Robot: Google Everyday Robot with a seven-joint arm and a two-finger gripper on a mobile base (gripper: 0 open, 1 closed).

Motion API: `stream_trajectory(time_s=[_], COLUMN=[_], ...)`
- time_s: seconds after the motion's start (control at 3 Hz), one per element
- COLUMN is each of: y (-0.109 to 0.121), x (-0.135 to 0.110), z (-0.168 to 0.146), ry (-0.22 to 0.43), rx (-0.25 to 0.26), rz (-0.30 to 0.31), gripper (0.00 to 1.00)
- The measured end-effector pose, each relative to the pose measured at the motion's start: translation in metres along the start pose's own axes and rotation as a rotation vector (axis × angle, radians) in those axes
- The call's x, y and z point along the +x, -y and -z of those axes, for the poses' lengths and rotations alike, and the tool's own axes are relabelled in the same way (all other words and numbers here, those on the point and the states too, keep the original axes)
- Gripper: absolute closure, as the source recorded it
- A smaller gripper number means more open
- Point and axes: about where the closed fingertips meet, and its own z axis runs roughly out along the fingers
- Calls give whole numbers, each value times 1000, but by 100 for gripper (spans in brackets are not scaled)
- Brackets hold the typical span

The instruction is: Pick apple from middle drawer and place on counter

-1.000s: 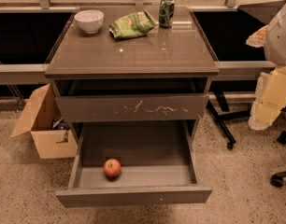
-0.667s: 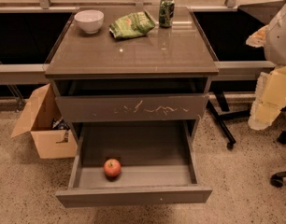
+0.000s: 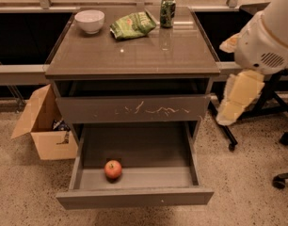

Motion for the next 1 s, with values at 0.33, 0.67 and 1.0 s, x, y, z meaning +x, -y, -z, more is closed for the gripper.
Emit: stream_trajectory(time_s=[0.33,0.67,1.0], y=[5,-1,2], x=[-38,-75,-85], z=[-53,-85,-84], ry=[158,311,339], rx=[-46,-64,-49], rz=[16,20,17], gripper=[0,0,0])
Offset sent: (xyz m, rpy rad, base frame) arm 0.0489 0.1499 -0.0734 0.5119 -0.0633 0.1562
